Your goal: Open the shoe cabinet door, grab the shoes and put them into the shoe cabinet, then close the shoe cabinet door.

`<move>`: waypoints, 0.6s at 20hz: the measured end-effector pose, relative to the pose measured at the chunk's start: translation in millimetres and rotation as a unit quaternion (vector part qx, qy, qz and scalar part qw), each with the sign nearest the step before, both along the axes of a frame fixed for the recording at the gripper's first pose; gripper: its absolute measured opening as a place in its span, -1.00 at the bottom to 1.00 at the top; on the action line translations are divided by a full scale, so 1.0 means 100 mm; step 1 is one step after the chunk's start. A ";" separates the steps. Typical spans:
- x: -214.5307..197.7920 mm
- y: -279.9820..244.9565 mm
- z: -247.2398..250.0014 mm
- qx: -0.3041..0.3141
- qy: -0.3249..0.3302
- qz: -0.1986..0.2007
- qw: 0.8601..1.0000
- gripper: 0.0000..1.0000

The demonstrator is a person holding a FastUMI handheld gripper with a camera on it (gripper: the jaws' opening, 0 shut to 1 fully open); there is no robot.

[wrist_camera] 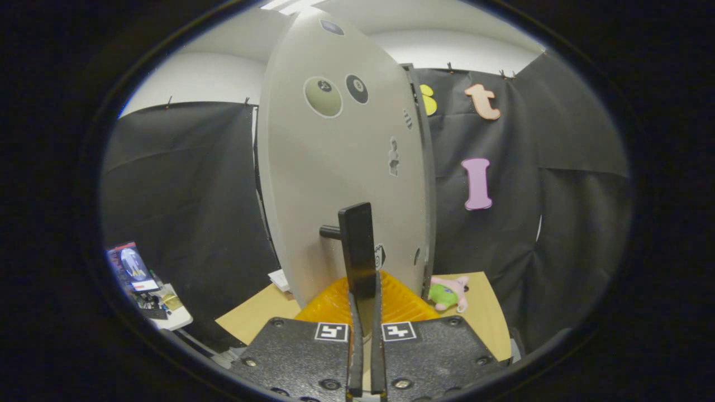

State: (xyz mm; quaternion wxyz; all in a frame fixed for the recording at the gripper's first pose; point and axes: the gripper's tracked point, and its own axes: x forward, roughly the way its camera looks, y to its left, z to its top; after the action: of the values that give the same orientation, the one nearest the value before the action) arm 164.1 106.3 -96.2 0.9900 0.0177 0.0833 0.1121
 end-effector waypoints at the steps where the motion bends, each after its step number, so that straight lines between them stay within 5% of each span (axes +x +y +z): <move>1: 0.00 -0.05 0.01 -0.002 -0.001 -0.009 1.000 -0.84; 12: 0.01 -0.31 0.02 0.019 0.001 -0.068 0.997 -0.92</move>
State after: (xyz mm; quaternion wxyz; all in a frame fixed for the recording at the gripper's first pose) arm 165.2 74.8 -93.8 0.9948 0.0419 0.0808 0.0458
